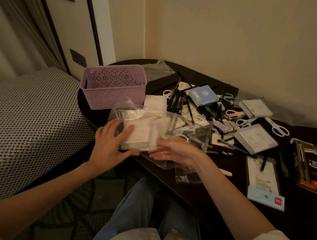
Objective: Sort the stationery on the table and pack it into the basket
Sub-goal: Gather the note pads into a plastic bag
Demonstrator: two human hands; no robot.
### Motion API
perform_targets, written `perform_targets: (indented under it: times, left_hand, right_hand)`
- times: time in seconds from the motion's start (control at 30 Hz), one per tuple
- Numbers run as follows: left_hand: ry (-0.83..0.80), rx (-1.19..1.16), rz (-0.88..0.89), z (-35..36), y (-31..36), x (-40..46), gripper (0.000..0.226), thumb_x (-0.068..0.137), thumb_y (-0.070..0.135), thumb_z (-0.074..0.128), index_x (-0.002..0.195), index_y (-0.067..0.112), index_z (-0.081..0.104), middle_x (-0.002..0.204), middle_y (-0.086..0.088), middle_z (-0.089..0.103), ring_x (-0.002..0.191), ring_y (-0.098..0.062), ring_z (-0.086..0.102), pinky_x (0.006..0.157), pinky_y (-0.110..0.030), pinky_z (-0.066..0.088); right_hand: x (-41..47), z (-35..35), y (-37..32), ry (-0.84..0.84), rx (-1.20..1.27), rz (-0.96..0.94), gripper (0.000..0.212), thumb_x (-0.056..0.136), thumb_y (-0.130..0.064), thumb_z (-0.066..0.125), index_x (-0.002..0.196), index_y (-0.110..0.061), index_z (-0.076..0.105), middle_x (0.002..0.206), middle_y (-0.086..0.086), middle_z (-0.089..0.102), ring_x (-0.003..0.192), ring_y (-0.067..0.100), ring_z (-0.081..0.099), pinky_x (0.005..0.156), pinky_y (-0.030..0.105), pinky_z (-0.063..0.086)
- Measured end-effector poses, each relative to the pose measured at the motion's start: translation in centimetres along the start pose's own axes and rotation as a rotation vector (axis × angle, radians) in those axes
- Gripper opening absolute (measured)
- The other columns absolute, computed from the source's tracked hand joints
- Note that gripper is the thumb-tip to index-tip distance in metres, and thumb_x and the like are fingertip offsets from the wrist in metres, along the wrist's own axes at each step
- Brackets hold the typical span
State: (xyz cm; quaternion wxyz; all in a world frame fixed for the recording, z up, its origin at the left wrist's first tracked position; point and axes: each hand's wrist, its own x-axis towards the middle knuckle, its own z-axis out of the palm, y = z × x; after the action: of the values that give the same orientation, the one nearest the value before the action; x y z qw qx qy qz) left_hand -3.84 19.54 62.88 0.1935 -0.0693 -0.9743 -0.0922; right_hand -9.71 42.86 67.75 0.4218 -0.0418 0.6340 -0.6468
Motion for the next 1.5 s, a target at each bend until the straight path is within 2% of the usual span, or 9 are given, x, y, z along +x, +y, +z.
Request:
perform_targets:
  times: [0.23,0.43,0.63,0.73,0.83,0.93,1.1,1.33,1.5]
  left_hand:
    - [-0.001,0.06,0.033,-0.5,0.4,0.2,0.091,0.071,0.088,0.039,0.132,0.023,0.056,0.141,-0.015,0.045,0.135,-0.033,0.037,0.113,-0.065,0.004]
    - [0.014,0.009,0.047,-0.9,0.6,1.2,0.077,0.087,0.076,0.024,0.133,0.022,0.055,0.143,-0.011,0.042,0.139,-0.029,0.032,0.116,-0.06,0.003]
    - [0.01,-0.017,-0.01,-0.8,0.7,2.4,0.063,0.094,0.058,0.026,0.136,0.018,0.051,0.142,-0.012,0.042,0.138,-0.028,0.031,0.117,-0.056,0.009]
    - [0.023,-0.041,-0.03,-0.9,0.1,3.1,0.058,0.095,0.051,0.03,0.133,0.014,0.052,0.137,-0.013,0.046,0.131,-0.031,0.039,0.113,-0.054,0.023]
    - [0.071,-0.104,-0.042,-1.4,-0.6,3.5,0.052,0.094,0.045,0.038,0.128,0.009,0.055,0.131,-0.013,0.049,0.122,-0.029,0.046,0.104,-0.045,0.038]
    - [0.087,-0.171,-0.053,-1.5,-1.6,3.6,0.052,0.092,0.041,0.042,0.127,0.006,0.055,0.131,-0.013,0.05,0.121,-0.027,0.046,0.104,-0.041,0.039]
    - [0.095,-0.24,-0.061,-1.3,-2.2,3.6,0.051,0.09,0.039,0.045,0.129,0.006,0.055,0.132,-0.012,0.049,0.124,-0.024,0.042,0.107,-0.034,0.034]
    - [0.096,-0.279,-0.066,-1.3,-2.2,3.6,0.049,0.089,0.035,0.047,0.128,0.007,0.056,0.133,-0.012,0.048,0.125,-0.025,0.042,0.108,-0.032,0.032]
    - [0.085,-0.264,-0.074,-1.3,-1.9,3.6,0.051,0.089,0.038,0.045,0.129,0.008,0.055,0.133,-0.012,0.048,0.124,-0.025,0.042,0.107,-0.036,0.035]
  right_hand:
    - [-3.7,-2.4,-2.8,0.285,-0.579,-0.02,0.016,0.095,-0.009,0.053,0.095,-0.001,0.066,0.075,0.006,0.065,0.057,0.009,0.055,0.048,0.017,0.041]
    - [-2.7,-3.0,-7.6,0.63,-0.625,-0.308,0.029,0.095,-0.014,0.047,0.076,-0.001,0.063,0.062,0.01,0.053,0.054,0.017,0.046,0.054,0.029,0.037]
    - [3.7,-1.4,-11.3,0.603,-0.846,-0.324,0.029,0.091,-0.005,0.051,0.111,0.014,0.061,0.114,0.033,0.059,0.101,0.042,0.058,0.071,0.04,0.046]
    - [7.2,-0.5,-12.4,0.523,-0.981,-0.17,0.021,0.09,-0.018,0.054,0.09,0.002,0.058,0.103,0.026,0.056,0.097,0.036,0.054,0.074,0.037,0.043]
    - [10.8,-0.3,-12.5,0.548,-1.156,0.059,0.064,0.089,-0.045,0.059,0.134,-0.004,0.039,0.144,0.023,0.031,0.134,0.039,0.029,0.102,0.045,0.034]
    - [13.0,-0.1,-12.0,0.626,-1.143,0.131,0.103,0.078,-0.057,0.069,0.15,-0.007,0.015,0.153,0.024,0.013,0.14,0.042,0.018,0.109,0.046,0.028]
    - [15.3,0.4,-11.3,0.676,-1.022,0.199,0.125,0.057,-0.065,0.081,0.149,-0.011,0.015,0.15,0.019,0.014,0.138,0.037,0.02,0.108,0.046,0.03]
    - [15.9,0.3,-11.6,0.717,-0.964,0.185,0.123,0.062,-0.068,0.073,0.15,-0.006,0.013,0.149,0.021,0.022,0.135,0.04,0.027,0.102,0.047,0.037]
    - [13.2,-2.1,-13.2,0.707,-0.72,0.003,0.098,0.073,-0.064,0.059,0.146,-0.007,0.027,0.145,0.015,0.034,0.131,0.037,0.036,0.103,0.046,0.041]
